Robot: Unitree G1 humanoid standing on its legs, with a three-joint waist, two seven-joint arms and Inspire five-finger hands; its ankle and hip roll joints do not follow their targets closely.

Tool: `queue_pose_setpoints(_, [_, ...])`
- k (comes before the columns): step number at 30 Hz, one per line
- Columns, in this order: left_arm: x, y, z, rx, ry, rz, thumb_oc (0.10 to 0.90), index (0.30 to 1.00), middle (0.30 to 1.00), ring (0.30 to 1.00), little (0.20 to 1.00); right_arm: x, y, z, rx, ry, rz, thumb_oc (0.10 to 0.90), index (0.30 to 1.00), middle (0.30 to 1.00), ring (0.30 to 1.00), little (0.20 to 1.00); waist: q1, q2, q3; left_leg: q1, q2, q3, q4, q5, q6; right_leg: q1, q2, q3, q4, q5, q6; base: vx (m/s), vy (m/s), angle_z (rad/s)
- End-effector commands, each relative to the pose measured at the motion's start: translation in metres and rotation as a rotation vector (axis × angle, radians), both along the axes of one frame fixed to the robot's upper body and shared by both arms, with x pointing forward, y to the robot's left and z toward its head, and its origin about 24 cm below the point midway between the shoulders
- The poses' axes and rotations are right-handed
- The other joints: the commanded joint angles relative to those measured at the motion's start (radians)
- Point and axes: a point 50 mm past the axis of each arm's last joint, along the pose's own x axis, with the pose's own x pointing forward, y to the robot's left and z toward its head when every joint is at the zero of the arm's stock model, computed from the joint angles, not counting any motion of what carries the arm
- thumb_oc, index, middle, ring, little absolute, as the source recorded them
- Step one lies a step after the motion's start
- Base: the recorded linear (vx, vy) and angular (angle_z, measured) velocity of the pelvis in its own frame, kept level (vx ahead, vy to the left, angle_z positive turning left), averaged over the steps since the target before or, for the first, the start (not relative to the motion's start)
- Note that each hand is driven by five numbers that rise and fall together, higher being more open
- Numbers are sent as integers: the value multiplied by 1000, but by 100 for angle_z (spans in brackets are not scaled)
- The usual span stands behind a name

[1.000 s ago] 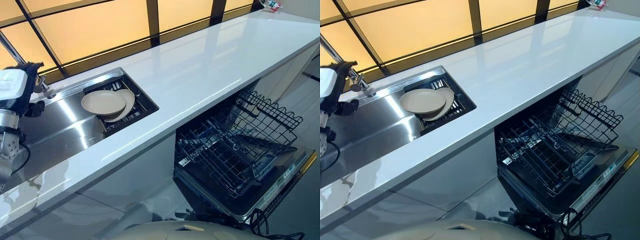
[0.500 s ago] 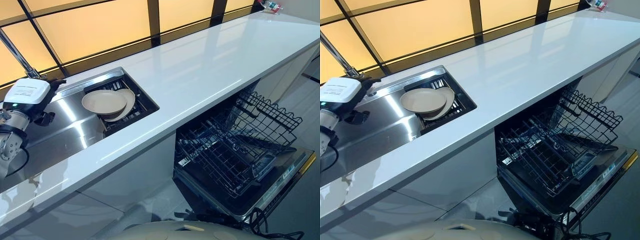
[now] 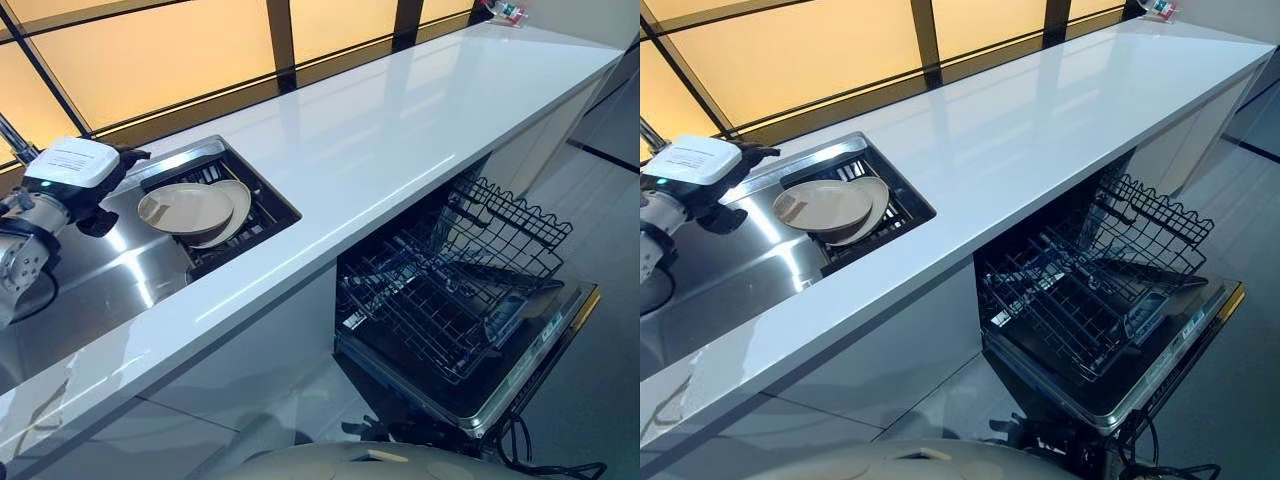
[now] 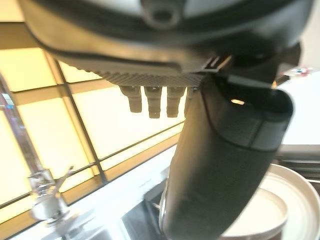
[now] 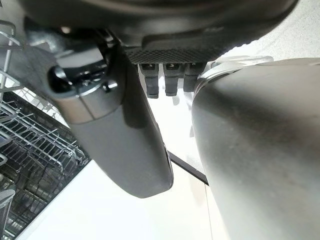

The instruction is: Pick up plates and place into dishwasher.

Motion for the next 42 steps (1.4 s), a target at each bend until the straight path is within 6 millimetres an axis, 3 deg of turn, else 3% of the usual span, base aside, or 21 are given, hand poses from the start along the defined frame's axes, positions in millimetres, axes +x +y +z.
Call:
queue_pose_setpoints(1, [7,6,78,87,-215,52,800,900,900,900,900,-27,-12,-1,0,112,-32,800,900,900,900,900,-37,42,13,-23,-82,37,5,-80,68,31,82,-4,100,-175,18,0,0,0])
queue_pose_setpoints(13, [23,-10,66,171,21,93,800,900,900,900,900,-24,-15,0,-5,114,-34,800,900,900,900,900,-46,50,10,-34,-85,48,5,-75,62,27,84,-1,78,-160,22,-2,10,-4])
queue_pose_setpoints(20, [26,-18,68,115,0,70,800,900,900,900,900,-25,-14,0,-4,111,-31,800,900,900,900,900,-51,53,12,-29,-89,42,5,-79,68,26,82,1,94,-170,24,0,0,0])
queue_pose_setpoints(21, [27,-19,68,98,-13,69,608,735,735,735,708,-25,-14,0,-2,109,-32,800,900,900,900,900,-51,53,12,-29,-89,40,5,-79,69,25,81,2,100,-173,24,0,0,0])
queue_pose_setpoints(22, [27,-18,69,85,-36,69,328,495,495,495,428,-25,-13,0,-1,109,-34,800,900,900,900,900,-51,52,12,-28,-90,39,5,-80,70,24,80,2,104,-175,24,0,0,0])
queue_pose_setpoints(24, [28,-18,66,76,-74,64,100,300,300,300,200,-25,-13,0,-1,109,-33,800,900,900,900,900,-51,51,12,-27,-91,38,5,-81,71,22,79,3,108,-176,25,0,0,0])
queue_pose_setpoints(32, [28,-10,50,55,-194,64,100,300,300,300,200,-26,-13,0,-2,111,-8,800,900,900,900,900,-56,48,12,-29,-94,48,5,-83,65,28,80,4,75,-155,30,1,3,-1])
queue_pose_setpoints(42, [30,-14,27,3,-263,29,100,300,300,300,200,-25,-9,-1,7,108,-6,800,900,900,900,900,-64,49,19,-26,-95,54,5,-86,68,19,74,9,92,-156,35,-2,5,-2])
